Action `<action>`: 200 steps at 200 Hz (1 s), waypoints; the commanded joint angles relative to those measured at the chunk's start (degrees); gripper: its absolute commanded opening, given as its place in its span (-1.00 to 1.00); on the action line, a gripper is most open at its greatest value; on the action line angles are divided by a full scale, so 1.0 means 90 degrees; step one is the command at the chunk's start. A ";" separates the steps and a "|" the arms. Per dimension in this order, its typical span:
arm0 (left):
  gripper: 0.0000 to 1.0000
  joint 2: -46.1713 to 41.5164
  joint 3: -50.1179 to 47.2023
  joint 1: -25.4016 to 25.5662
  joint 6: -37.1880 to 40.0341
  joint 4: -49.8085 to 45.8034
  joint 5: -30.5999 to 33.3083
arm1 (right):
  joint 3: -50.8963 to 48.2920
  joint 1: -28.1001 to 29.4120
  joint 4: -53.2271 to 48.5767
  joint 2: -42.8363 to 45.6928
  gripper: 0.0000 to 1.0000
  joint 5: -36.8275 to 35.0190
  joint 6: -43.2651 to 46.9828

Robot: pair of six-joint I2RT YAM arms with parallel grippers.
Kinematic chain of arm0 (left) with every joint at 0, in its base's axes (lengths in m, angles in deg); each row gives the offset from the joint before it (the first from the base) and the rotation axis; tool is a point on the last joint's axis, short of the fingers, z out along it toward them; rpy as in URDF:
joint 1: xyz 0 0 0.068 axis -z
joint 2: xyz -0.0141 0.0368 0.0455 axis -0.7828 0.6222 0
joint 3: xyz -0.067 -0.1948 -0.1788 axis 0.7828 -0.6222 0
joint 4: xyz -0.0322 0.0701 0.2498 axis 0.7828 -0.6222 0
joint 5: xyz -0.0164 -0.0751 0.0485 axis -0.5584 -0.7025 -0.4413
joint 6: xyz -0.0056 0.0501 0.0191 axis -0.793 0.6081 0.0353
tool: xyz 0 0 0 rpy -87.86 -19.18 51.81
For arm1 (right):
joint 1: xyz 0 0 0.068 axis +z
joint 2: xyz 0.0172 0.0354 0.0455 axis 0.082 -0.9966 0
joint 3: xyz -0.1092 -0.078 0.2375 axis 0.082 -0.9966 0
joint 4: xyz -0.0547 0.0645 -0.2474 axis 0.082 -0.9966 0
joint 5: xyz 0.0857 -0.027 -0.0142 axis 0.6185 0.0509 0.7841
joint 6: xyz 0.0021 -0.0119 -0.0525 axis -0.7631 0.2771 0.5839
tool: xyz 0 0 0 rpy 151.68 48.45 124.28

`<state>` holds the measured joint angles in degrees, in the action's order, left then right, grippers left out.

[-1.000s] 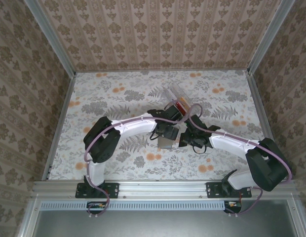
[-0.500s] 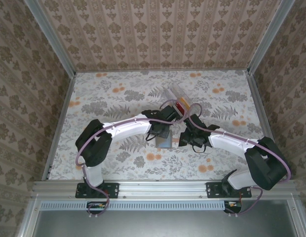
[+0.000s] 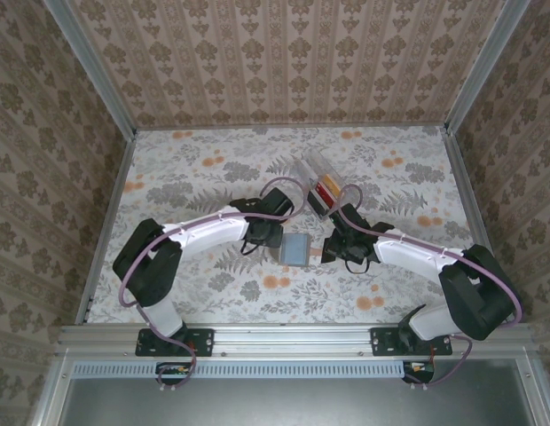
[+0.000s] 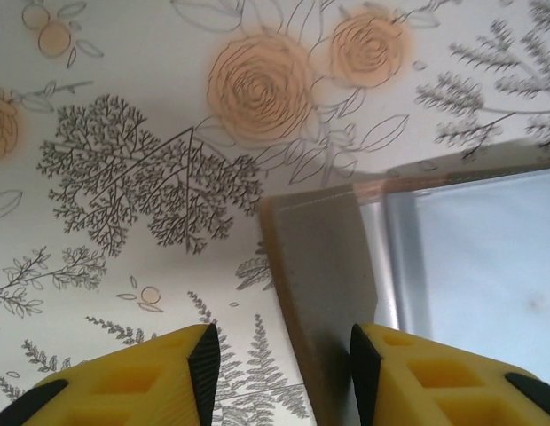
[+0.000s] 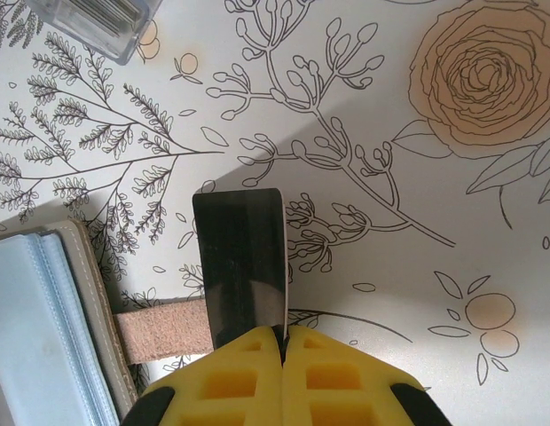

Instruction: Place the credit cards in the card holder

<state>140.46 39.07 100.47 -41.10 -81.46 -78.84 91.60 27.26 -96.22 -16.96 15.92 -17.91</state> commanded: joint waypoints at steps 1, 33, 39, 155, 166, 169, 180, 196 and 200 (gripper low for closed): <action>-0.08 -0.0230 -0.0172 -0.0116 -0.0089 0.0209 -0.0255 | 0.0020 -0.0056 -0.0700 -0.0193 -1.00 -0.0270 0.0104; -0.40 -0.0365 -0.0403 -0.0209 -0.0047 0.0568 -0.0522 | 0.0064 -0.0057 -0.0697 -0.0201 -1.00 -0.0234 0.0130; -0.49 -0.0407 -0.0461 -0.0238 -0.0035 0.0662 -0.0599 | 0.0076 -0.0055 -0.0697 -0.0198 -1.00 -0.0216 0.0127; -0.76 -0.0595 -0.1550 -0.0313 -0.0986 0.2767 -0.2117 | 0.0259 -0.0067 -0.0367 0.0908 -1.00 0.0449 0.0730; -0.76 -0.0591 -0.1572 -0.0302 -0.1037 0.2800 -0.2095 | 0.0199 -0.0056 -0.0197 0.0908 -1.00 0.0603 0.0747; -0.77 -0.0595 -0.1568 -0.0302 -0.1050 0.2801 -0.2085 | 0.0181 -0.0056 -0.0159 0.0908 -1.00 0.0633 0.0743; -0.77 -0.0595 -0.1583 -0.0297 -0.1094 0.2818 -0.2073 | 0.0150 -0.0037 -0.0088 0.0913 -1.00 0.0653 0.0716; -0.76 -0.0594 -0.1622 -0.0275 -0.1143 0.2860 -0.2060 | 0.0088 -0.0017 0.0043 0.0962 -1.00 0.0692 0.0716; -0.76 -0.0595 -0.1616 -0.0273 -0.1158 0.2859 -0.2050 | 0.0086 -0.0021 0.0068 0.0962 -1.00 0.0703 0.0714</action>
<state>135.89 25.67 97.54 -49.36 -57.26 -96.98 92.96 27.07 -97.86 -9.64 20.29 -12.44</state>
